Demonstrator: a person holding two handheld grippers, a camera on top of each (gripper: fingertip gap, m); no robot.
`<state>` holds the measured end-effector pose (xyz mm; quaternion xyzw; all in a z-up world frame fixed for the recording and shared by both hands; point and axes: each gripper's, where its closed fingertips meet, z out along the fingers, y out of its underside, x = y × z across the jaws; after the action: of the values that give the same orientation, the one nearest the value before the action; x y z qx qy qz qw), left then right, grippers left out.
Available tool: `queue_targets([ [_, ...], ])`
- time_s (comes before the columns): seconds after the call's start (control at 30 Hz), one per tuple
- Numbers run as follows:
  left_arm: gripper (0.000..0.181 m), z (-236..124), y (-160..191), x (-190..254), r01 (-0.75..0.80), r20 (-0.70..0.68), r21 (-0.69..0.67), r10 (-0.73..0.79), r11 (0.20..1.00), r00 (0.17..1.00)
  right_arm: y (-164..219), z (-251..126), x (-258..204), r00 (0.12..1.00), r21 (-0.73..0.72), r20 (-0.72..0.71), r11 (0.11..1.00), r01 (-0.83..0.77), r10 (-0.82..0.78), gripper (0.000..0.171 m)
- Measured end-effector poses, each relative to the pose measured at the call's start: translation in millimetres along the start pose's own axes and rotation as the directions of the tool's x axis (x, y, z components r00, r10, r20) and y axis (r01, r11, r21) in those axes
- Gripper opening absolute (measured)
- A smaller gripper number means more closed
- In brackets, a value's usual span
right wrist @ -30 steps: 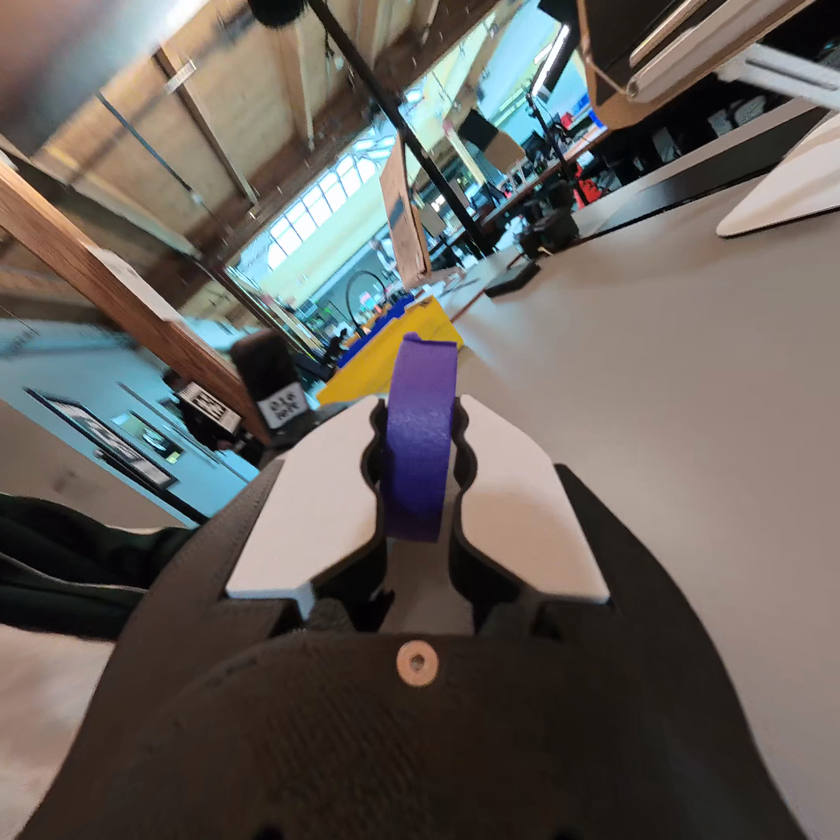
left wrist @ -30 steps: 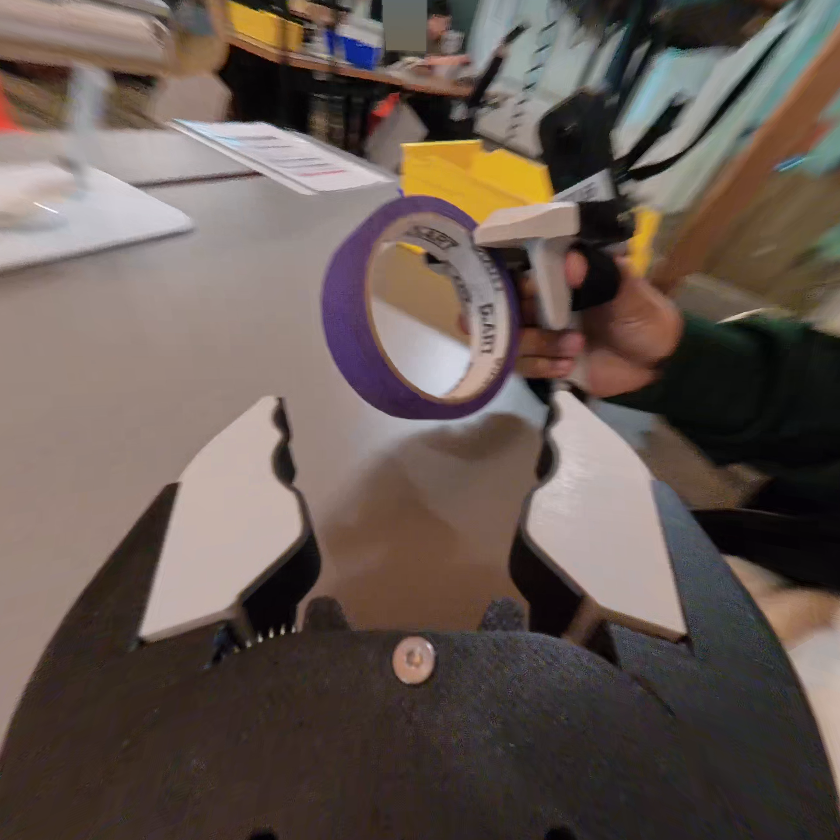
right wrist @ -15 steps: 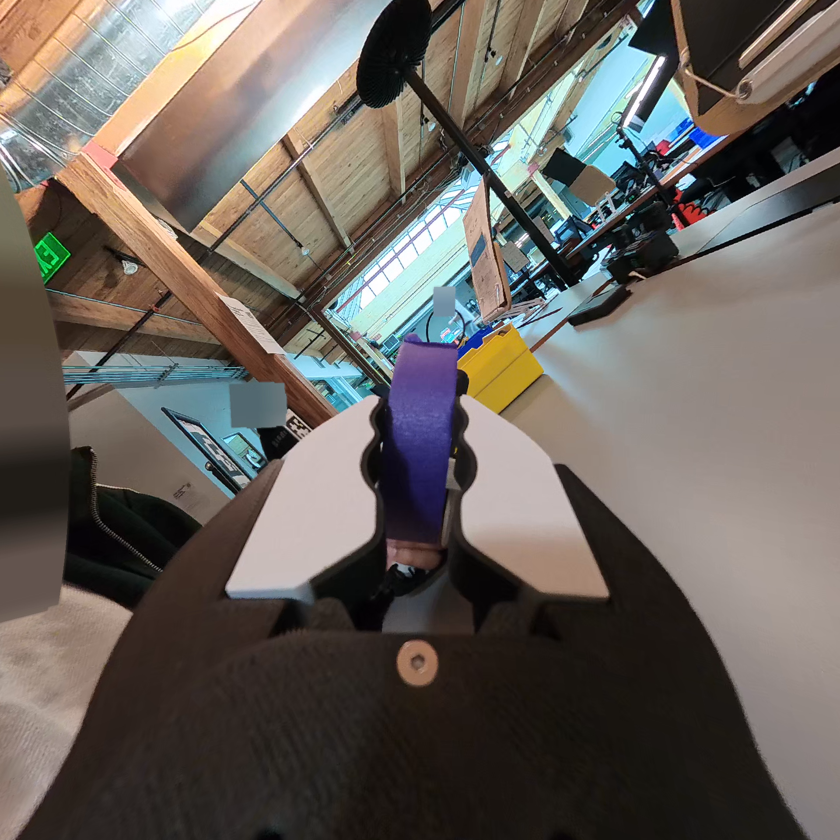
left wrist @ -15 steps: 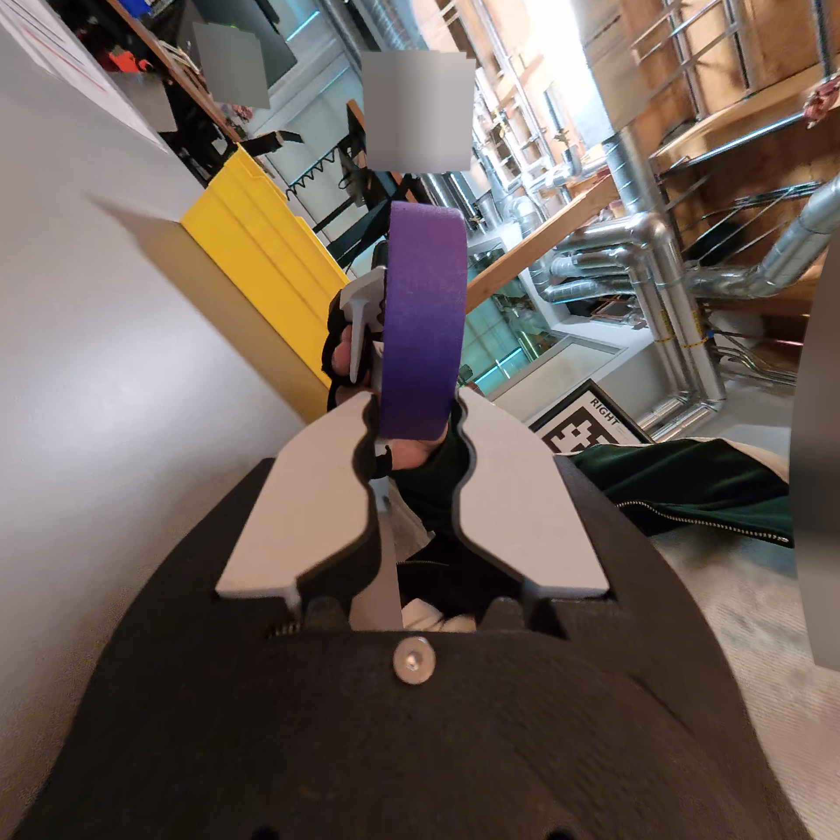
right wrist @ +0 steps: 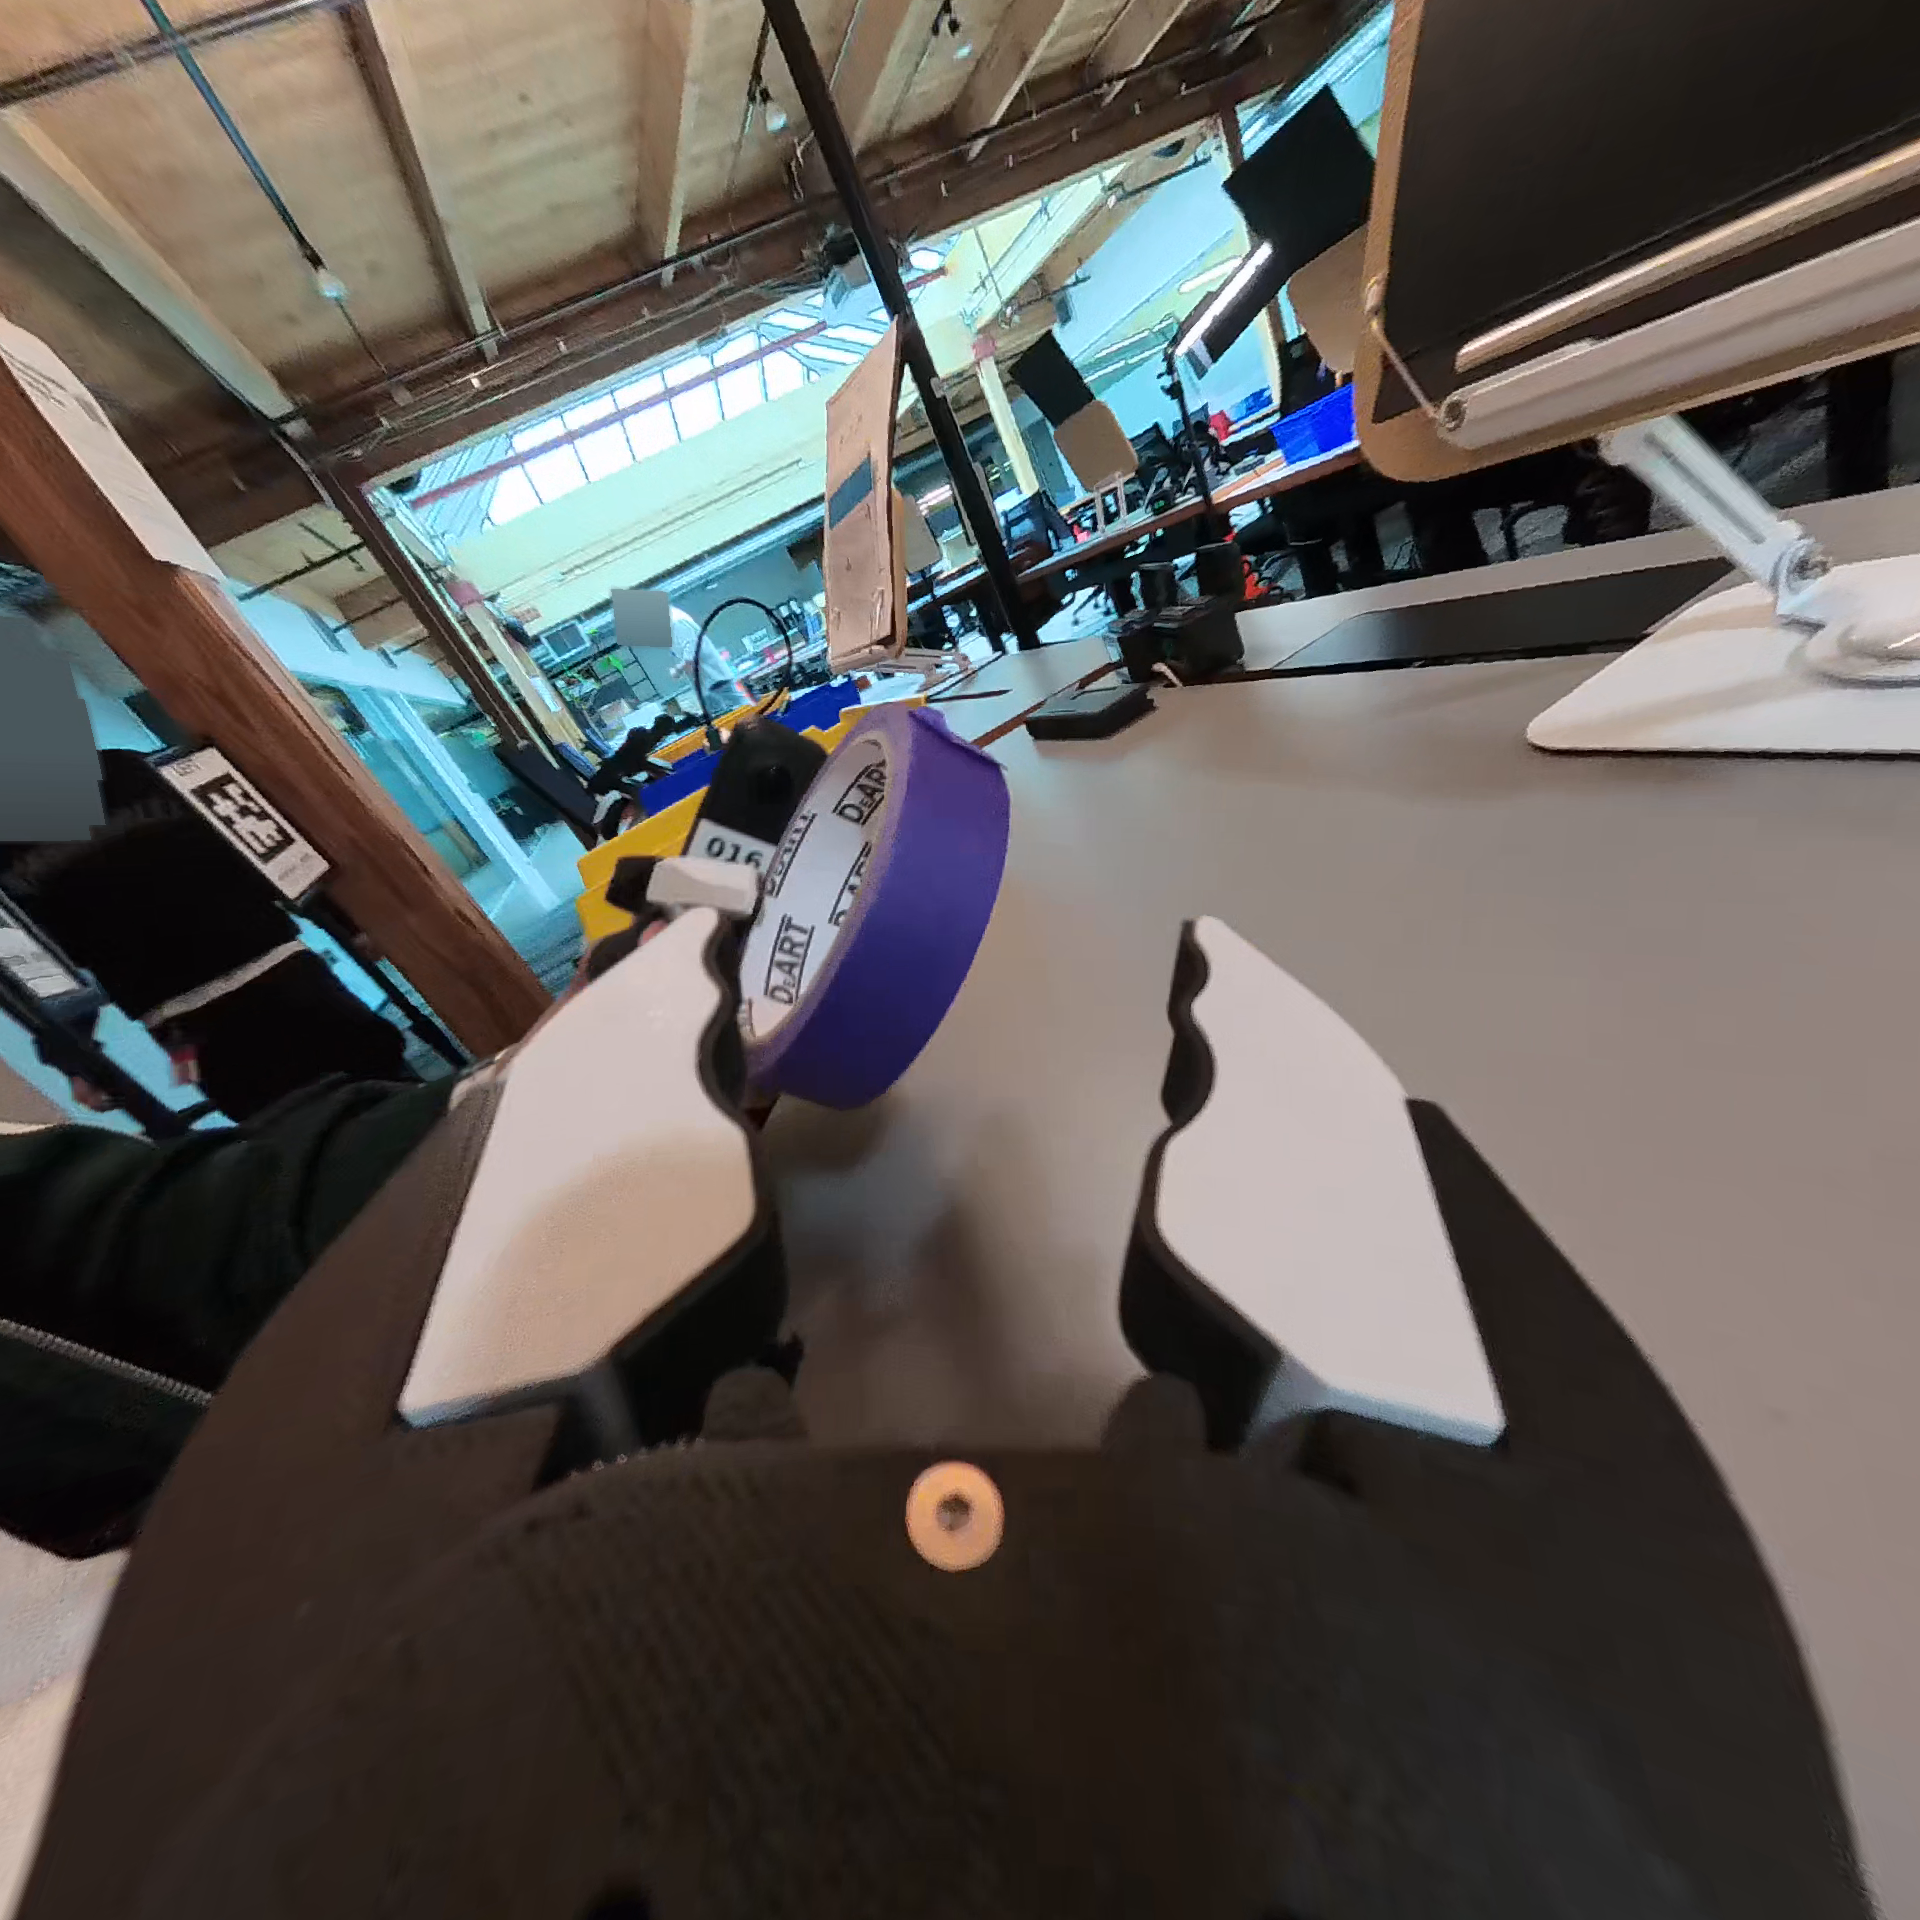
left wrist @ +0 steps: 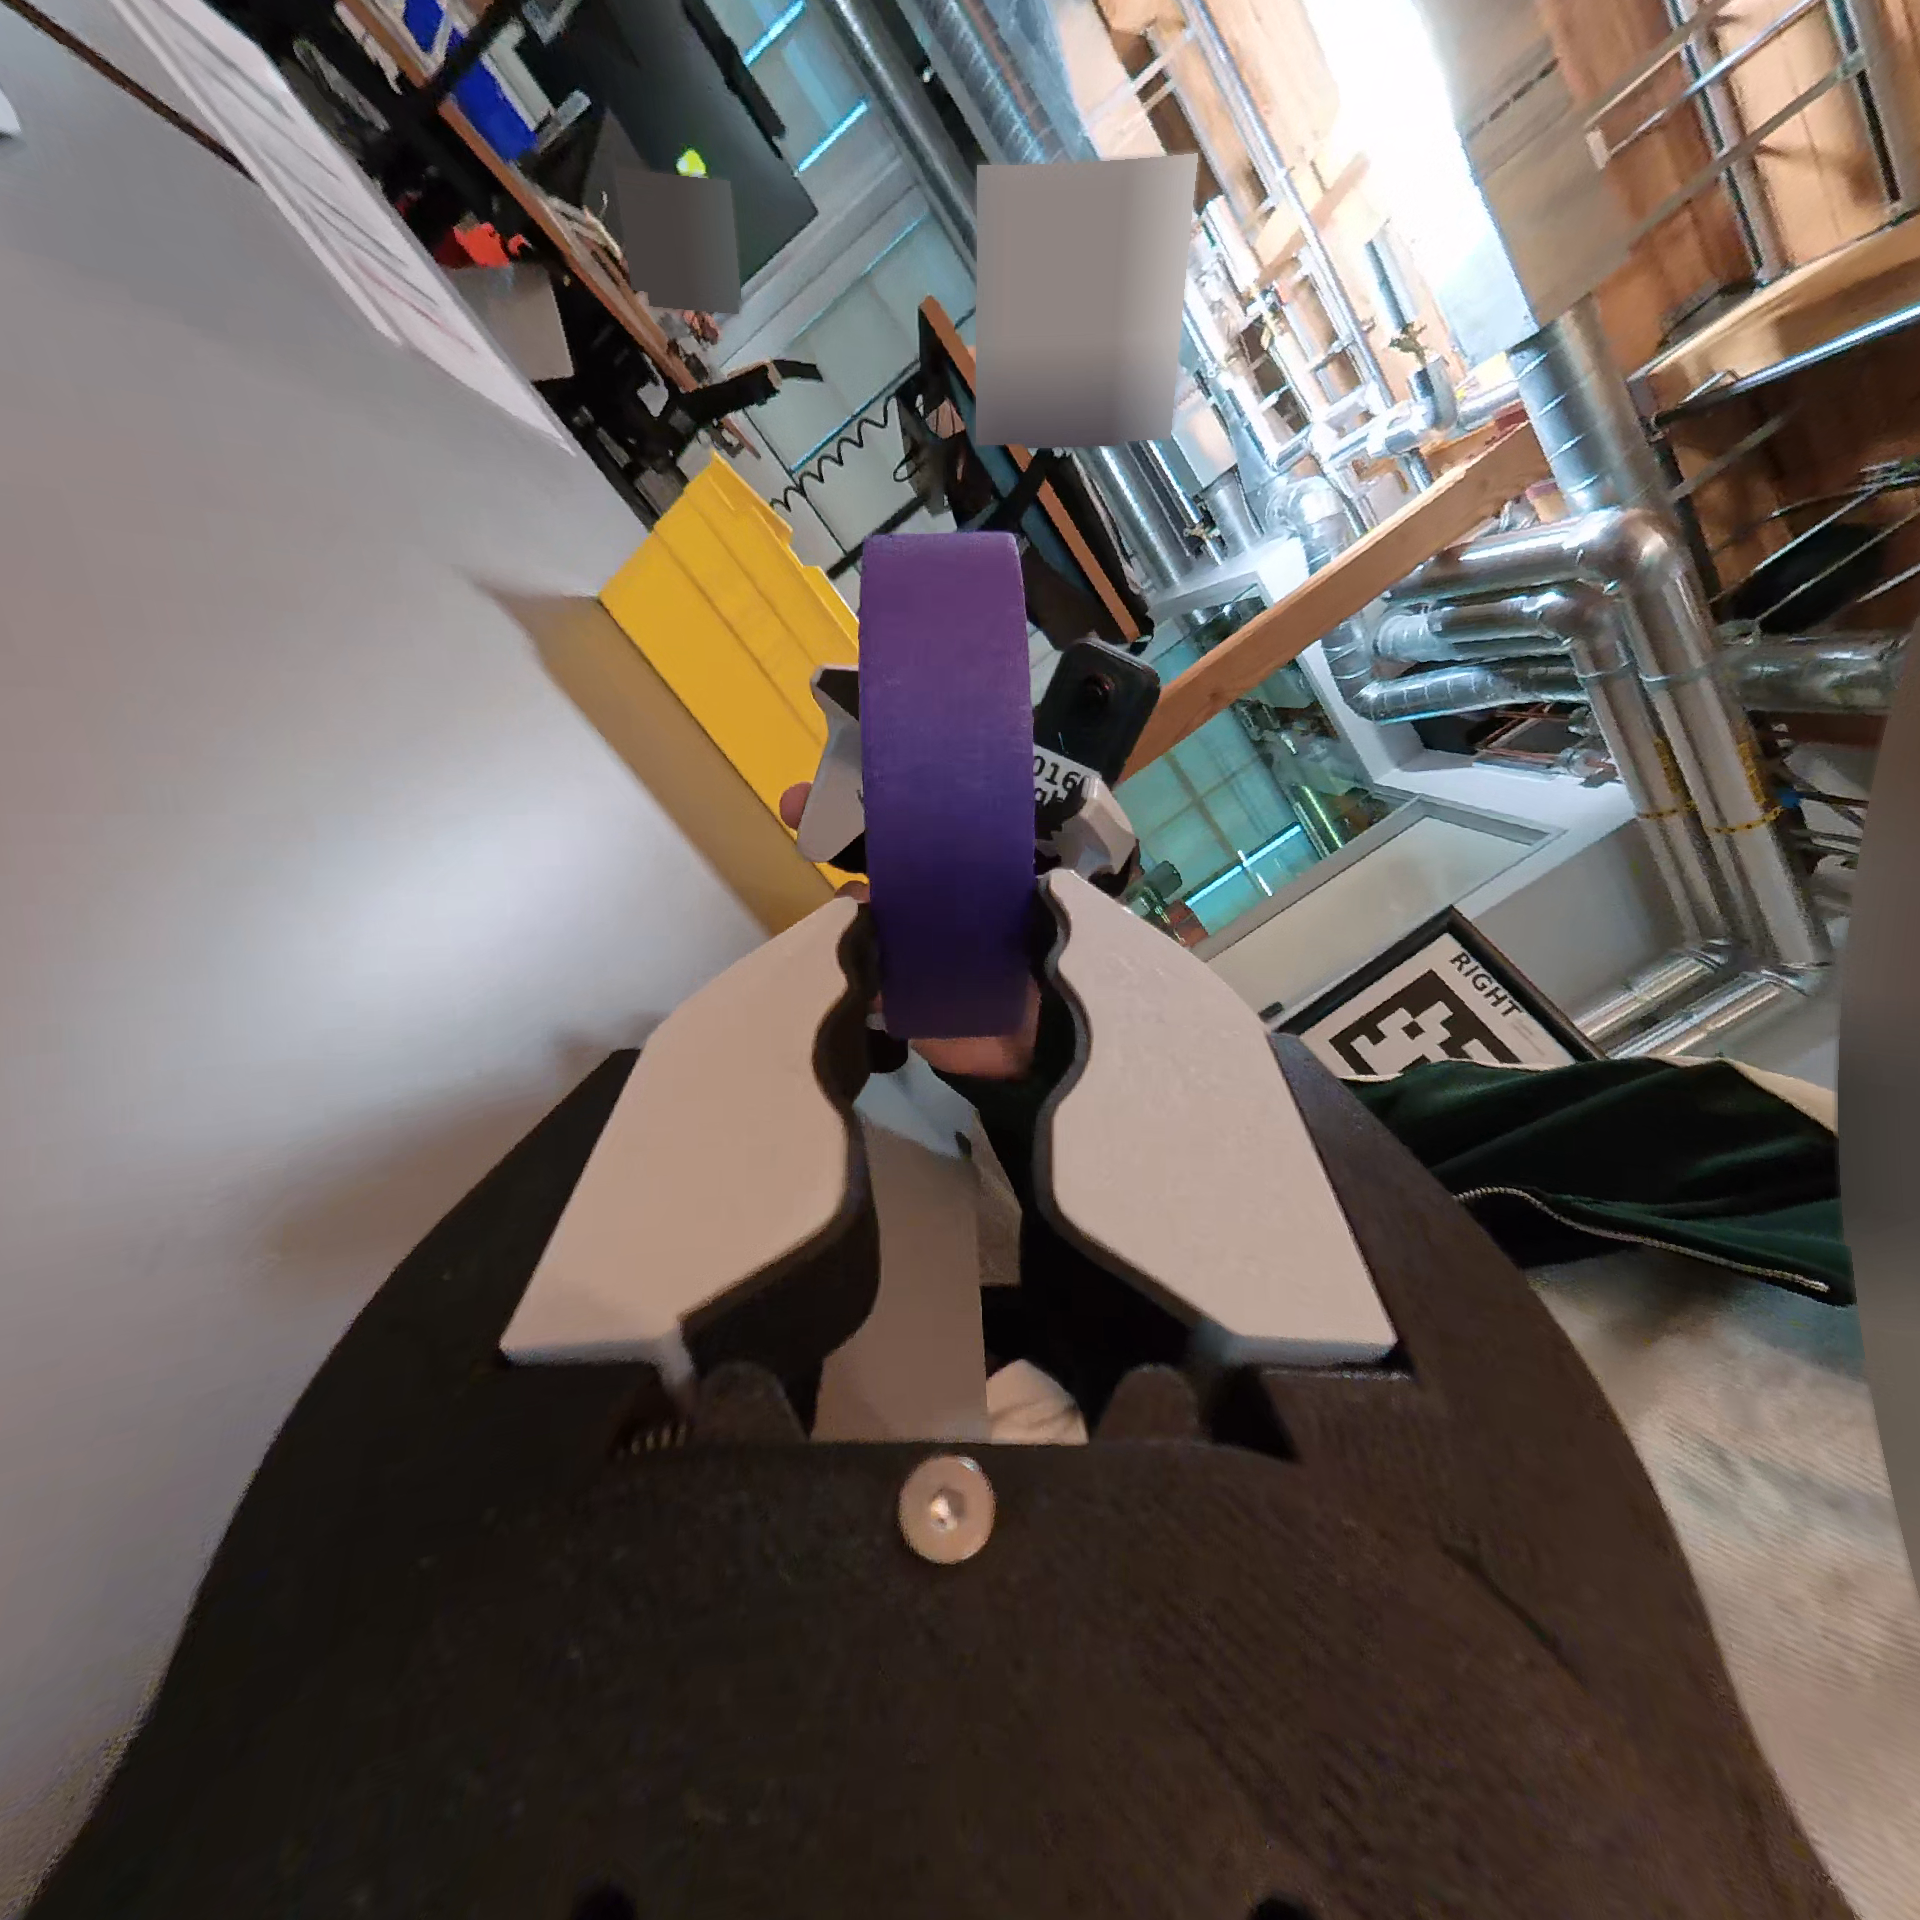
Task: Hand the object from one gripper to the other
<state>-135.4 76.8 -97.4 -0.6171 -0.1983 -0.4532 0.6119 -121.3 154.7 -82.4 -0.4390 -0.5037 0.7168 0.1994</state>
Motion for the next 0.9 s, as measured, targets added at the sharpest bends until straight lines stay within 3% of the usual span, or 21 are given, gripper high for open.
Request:
queue_targets([
  [0.17,0.029,-9.0,3.7,-9.4,0.03,0.032,-0.096,-0.027,0.995,0.999,2.3,-0.9,2.7,0.977,0.008,0.069,0.979,-0.204,0.203,0.075],
  [0.23,0.029,-8.4,8.3,-9.5,0.036,0.03,-0.136,-0.032,0.99,0.999,-2.4,-3.9,4.3,0.974,0.026,0.078,0.977,-0.214,0.211,0.073],
  [0.4,0.029,-5.0,15.4,-7.4,0.029,0.015,-0.182,-0.027,0.983,1.0,0.7,-2.1,-6.0,0.997,-0.039,0.079,0.999,-0.001,0.004,0.068],
  [0.6,0.029,-6.4,12.3,-5.8,0.05,-0.01,-0.159,-0.052,0.986,0.999,13.0,5.0,-24.0,0.968,-0.097,0.113,0.967,0.235,-0.224,0.069],
  [0.9,0.029,-8.5,7.0,-3.6,0.084,-0.042,-0.124,-0.09,0.989,0.995,9.3,4.6,-25.3,0.957,-0.069,0.101,0.958,0.279,-0.271,0.069],
])
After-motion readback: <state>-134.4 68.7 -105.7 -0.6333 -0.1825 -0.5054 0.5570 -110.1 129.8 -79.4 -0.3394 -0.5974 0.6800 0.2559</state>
